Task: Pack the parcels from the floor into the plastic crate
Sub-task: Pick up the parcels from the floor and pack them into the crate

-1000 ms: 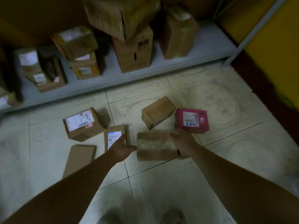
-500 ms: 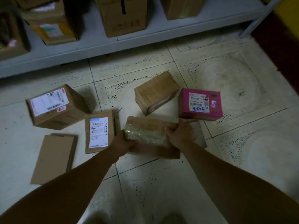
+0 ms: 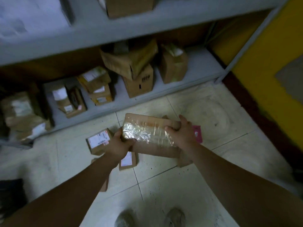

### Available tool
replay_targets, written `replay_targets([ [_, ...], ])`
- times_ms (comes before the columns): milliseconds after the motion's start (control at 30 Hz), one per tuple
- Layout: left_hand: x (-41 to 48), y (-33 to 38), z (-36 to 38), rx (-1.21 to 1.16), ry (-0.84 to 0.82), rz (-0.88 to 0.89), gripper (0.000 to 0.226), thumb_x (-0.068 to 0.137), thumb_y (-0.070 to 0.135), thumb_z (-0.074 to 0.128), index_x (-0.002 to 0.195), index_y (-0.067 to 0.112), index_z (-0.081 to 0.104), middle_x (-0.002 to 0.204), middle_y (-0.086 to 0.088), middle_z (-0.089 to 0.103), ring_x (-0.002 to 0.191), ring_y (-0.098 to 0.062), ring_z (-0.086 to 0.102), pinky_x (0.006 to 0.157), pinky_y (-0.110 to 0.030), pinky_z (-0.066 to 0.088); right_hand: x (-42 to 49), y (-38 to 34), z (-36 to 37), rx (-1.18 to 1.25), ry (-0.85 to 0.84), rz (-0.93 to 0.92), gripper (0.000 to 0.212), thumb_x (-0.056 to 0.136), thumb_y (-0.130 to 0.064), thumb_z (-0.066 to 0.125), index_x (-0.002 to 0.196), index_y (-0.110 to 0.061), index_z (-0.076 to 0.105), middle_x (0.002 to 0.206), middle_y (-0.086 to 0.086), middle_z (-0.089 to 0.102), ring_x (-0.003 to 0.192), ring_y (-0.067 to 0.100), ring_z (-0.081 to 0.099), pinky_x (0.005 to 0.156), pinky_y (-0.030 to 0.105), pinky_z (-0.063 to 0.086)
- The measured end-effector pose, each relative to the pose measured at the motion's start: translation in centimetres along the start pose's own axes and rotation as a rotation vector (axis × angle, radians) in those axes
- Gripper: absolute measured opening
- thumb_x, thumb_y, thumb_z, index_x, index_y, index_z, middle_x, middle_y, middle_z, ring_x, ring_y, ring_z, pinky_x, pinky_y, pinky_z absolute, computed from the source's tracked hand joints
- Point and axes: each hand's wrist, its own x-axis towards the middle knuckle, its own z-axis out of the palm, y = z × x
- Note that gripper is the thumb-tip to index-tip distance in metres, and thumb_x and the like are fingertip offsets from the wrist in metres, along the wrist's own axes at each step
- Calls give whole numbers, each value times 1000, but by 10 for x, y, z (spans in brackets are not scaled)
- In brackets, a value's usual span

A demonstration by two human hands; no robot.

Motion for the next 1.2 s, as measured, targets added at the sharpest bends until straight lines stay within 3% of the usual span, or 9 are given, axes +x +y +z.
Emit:
replay_targets([
  [133,-56,93,-51,-126,-17,109,57,83,-2,63,122,36,47,107,-2,64,90,-22,63,68,-34,54,-66,-80,-66,-28,6,-43,64,77,-47,73,127,-18,47,126,9,36,111,34,52,95,35,44],
  [233,-94,145,-82,-149,-37,203,64,81,-1,67,133,29,46,115,-6,63,99,-26,62,83,-44,55,-100,-118,-100,9,-6,-114,58,69,-51,77,108,-16,52,110,3,54,99,23,60,85,37,52],
  [367,-146,187,-105,-255,94,313,61,79,-3,67,131,23,52,115,-5,61,104,-27,60,87,-45,54,-139,-148,-127,-50,14,-278,69,59,-69,61,115,-29,62,106,2,66,88,16,65,76,33,55],
  [467,-195,197,-114,-362,180,332,62,82,-3,63,136,20,45,124,-5,55,110,-27,56,94,-49,50,-178,-157,-136,-22,67,-358,58,72,-60,63,118,-26,63,104,7,67,93,24,65,79,35,53],
  [567,-235,195,-118,-349,169,341,62,88,-2,56,142,23,36,118,-1,50,103,-24,52,91,-50,51,-214,-153,-140,-41,54,-388,55,78,-59,59,123,-27,59,107,6,65,96,24,63,83,39,53],
  [733,-297,180,-134,-337,172,324,56,91,2,54,138,27,36,130,-5,46,109,-27,50,84,-50,54,-269,-152,-139,-91,14,-436,35,88,-53,55,115,-31,59,104,1,64,91,20,62,80,37,52],
  [1000,-374,140,-220,-362,409,343,53,86,4,62,128,26,38,121,-7,46,110,-32,53,71,-46,58,-346,-220,-87,-128,-28,-571,52,90,-51,55,136,-28,48,133,7,46,119,30,49,97,37,42],
  [1200,-438,65,-339,-414,551,279,48,82,0,67,117,18,40,117,-12,52,99,-34,61,70,-45,57,-425,-284,11,-75,-104,-665,63,86,-54,59,139,-25,41,136,9,39,120,31,47,99,41,43],
])
